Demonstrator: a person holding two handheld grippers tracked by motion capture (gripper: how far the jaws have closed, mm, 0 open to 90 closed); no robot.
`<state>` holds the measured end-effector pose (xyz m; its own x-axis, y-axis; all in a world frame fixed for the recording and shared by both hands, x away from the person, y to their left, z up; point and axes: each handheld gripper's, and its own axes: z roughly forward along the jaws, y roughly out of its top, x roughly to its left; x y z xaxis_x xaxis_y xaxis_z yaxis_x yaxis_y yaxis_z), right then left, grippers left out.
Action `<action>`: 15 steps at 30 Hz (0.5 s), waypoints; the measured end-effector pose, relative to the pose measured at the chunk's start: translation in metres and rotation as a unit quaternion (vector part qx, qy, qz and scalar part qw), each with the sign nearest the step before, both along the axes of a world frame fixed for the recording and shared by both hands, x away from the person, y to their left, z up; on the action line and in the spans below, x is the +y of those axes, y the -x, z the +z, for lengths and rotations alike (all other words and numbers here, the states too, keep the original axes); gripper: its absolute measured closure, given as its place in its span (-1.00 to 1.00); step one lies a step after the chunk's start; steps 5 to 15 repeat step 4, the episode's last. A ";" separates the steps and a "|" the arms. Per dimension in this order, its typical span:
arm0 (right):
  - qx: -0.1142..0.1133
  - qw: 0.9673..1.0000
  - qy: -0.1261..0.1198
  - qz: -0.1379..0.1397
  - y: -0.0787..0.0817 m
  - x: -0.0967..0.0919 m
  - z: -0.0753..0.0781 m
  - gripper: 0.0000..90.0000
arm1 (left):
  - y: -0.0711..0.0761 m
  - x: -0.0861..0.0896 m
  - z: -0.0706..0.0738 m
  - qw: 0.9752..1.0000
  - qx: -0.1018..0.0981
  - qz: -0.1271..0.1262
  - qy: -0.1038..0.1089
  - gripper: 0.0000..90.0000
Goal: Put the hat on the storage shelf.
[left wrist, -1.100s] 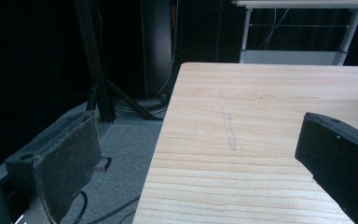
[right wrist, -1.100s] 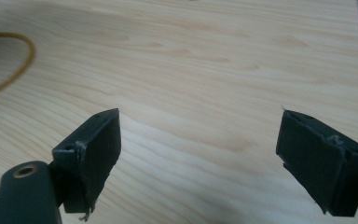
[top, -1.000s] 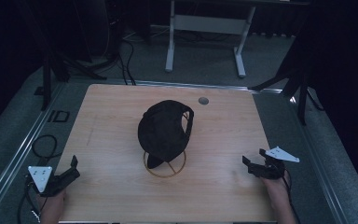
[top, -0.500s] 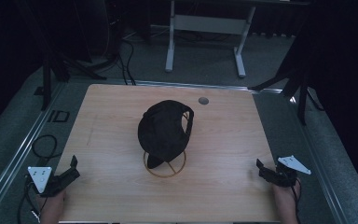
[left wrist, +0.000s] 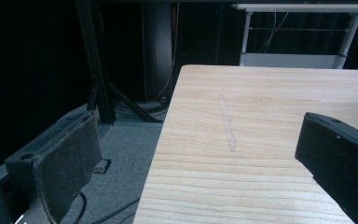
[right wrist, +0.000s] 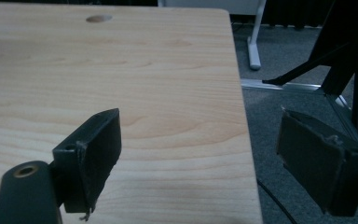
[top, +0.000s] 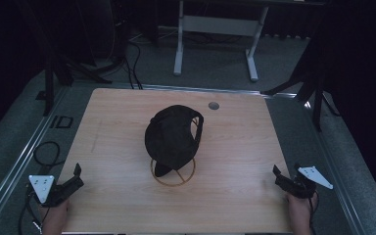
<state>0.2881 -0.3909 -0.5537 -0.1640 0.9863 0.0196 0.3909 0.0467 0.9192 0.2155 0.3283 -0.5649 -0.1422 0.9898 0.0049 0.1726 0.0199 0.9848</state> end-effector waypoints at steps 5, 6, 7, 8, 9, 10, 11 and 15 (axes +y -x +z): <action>0.001 1.000 0.004 0.005 0.000 0.000 0.000 -0.69 | 0.000 0.000 0.000 1.000 0.000 0.001 0.000 -0.99; 0.001 1.000 0.004 0.005 0.000 0.000 0.000 -0.69 | 0.000 0.000 0.000 1.000 0.000 0.001 0.000 -0.99; 0.001 1.000 0.004 0.005 0.000 0.000 0.000 -0.69 | 0.000 0.000 0.000 1.000 0.000 0.001 0.000 -0.99; 0.001 1.000 0.004 0.005 0.000 0.000 0.000 -0.69 | 0.000 0.000 0.000 1.000 0.000 0.001 0.000 -0.99; 0.001 1.000 0.004 0.005 0.000 0.000 0.000 -0.69 | 0.000 0.000 0.000 1.000 0.000 0.001 0.000 -0.99; 0.001 1.000 0.004 0.005 0.000 0.000 0.000 -0.69 | 0.000 0.000 0.000 1.000 0.000 0.001 0.000 -0.99; 0.001 1.000 0.004 0.005 0.000 0.000 0.000 -0.69 | 0.000 0.000 0.000 1.000 0.000 0.001 0.000 -0.99; 0.001 1.000 0.004 0.005 0.000 0.000 0.000 -0.69 | 0.000 0.000 0.000 1.000 0.000 0.001 0.000 -0.99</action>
